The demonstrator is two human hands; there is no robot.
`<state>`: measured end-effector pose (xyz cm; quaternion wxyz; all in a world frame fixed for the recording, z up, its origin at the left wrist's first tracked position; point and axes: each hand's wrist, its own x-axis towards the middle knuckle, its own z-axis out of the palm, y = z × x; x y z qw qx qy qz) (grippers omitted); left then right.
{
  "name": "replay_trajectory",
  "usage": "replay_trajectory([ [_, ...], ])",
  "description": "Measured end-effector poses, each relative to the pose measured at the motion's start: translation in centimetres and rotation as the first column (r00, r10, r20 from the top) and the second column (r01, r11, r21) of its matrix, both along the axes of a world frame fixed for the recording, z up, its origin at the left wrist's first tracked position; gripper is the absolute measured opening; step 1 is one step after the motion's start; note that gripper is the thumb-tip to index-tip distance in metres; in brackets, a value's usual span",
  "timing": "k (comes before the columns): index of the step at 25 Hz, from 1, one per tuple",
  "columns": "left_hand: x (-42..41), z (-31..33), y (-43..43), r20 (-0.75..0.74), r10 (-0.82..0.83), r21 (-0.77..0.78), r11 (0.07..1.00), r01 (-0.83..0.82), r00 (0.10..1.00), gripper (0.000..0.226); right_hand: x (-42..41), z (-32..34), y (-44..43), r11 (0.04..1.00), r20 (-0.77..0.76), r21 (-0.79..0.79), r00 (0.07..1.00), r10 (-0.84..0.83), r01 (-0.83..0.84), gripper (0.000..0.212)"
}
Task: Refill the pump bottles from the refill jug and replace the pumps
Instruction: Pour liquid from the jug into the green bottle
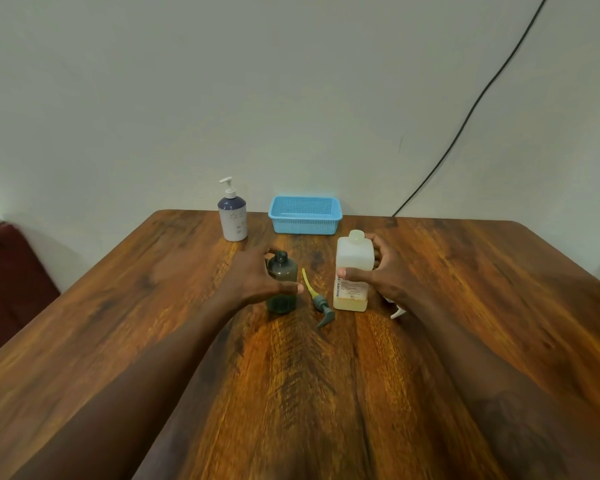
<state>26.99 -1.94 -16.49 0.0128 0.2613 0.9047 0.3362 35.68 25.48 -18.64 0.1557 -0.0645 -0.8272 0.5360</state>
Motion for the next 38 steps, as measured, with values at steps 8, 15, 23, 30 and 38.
replay_trajectory([
  [8, 0.8, 1.2, 0.6, -0.083, 0.088, 0.238, 0.969, -0.066, 0.993, 0.079, -0.4, 2.3, -3.4, 0.888, -0.256, 0.428, 0.965, -0.058, 0.166, 0.089],
  [15, 1.0, 1.6, 0.9, -0.144, 0.096, 0.335, 0.941, -0.043, 0.985, 0.082, -1.1, 4.7, -4.4, 0.724, -0.412, 0.637, 0.910, 0.031, 0.264, 0.071],
  [23, 1.1, 1.0, 1.3, -0.161, 0.125, 0.360, 0.931, -0.060, 0.979, 0.089, -1.2, 5.9, -4.6, 0.581, -0.444, 0.740, 0.895, 0.045, 0.338, 0.068],
  [30, 0.9, 0.5, 1.5, -0.161, 0.131, 0.388, 0.920, -0.059, 0.978, 0.091, -1.6, 6.5, -4.7, 0.500, -0.432, 0.794, 0.899, 0.067, 0.344, 0.067],
  [38, 0.7, 0.1, 1.3, -0.150, 0.128, 0.391, 0.918, -0.059, 0.980, 0.089, -2.2, 6.3, -4.9, 0.436, -0.405, 0.832, 0.912, 0.058, 0.342, 0.072],
])
